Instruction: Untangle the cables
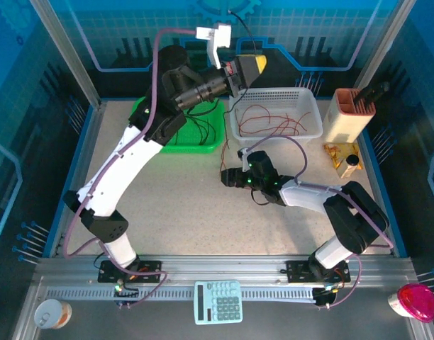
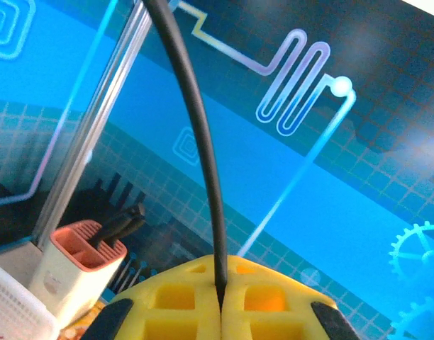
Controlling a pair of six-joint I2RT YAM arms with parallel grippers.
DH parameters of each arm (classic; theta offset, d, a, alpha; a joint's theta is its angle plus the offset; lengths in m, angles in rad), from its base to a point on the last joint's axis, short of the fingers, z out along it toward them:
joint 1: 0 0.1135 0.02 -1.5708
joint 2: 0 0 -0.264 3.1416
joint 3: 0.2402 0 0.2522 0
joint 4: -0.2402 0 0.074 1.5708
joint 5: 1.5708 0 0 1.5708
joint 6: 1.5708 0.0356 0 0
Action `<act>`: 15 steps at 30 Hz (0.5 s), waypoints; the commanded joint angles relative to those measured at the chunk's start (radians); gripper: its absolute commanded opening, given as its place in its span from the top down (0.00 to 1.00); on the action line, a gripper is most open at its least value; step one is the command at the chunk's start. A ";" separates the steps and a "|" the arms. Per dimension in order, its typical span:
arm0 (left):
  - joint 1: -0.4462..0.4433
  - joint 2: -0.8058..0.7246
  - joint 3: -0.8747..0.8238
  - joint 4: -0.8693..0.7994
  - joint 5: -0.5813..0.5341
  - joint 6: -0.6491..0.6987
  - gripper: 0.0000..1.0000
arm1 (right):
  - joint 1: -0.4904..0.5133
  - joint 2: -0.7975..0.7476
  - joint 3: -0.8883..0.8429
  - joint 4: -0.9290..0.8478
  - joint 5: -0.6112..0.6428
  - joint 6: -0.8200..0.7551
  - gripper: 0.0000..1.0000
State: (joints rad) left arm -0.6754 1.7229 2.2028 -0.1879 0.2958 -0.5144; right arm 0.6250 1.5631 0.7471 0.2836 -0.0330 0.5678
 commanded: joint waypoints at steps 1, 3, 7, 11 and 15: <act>0.030 0.004 0.074 -0.080 -0.074 0.103 1.00 | -0.013 -0.014 -0.004 0.033 0.006 0.009 0.29; 0.070 0.003 0.074 -0.088 -0.093 0.116 1.00 | -0.019 -0.050 -0.010 0.003 0.008 -0.005 0.28; 0.173 0.017 0.066 -0.083 -0.095 0.125 1.00 | -0.043 -0.127 -0.010 -0.096 0.010 -0.031 0.26; 0.264 0.041 0.048 -0.055 -0.086 0.124 1.00 | -0.078 -0.167 0.010 -0.181 0.010 -0.059 0.23; 0.343 0.066 0.027 0.005 -0.078 0.130 1.00 | -0.095 -0.151 0.050 -0.254 0.028 -0.087 0.22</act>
State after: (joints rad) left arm -0.3664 1.7695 2.2372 -0.2409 0.2237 -0.4114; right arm 0.5434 1.4048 0.7563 0.1265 -0.0284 0.5213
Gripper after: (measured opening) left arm 0.060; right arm 0.783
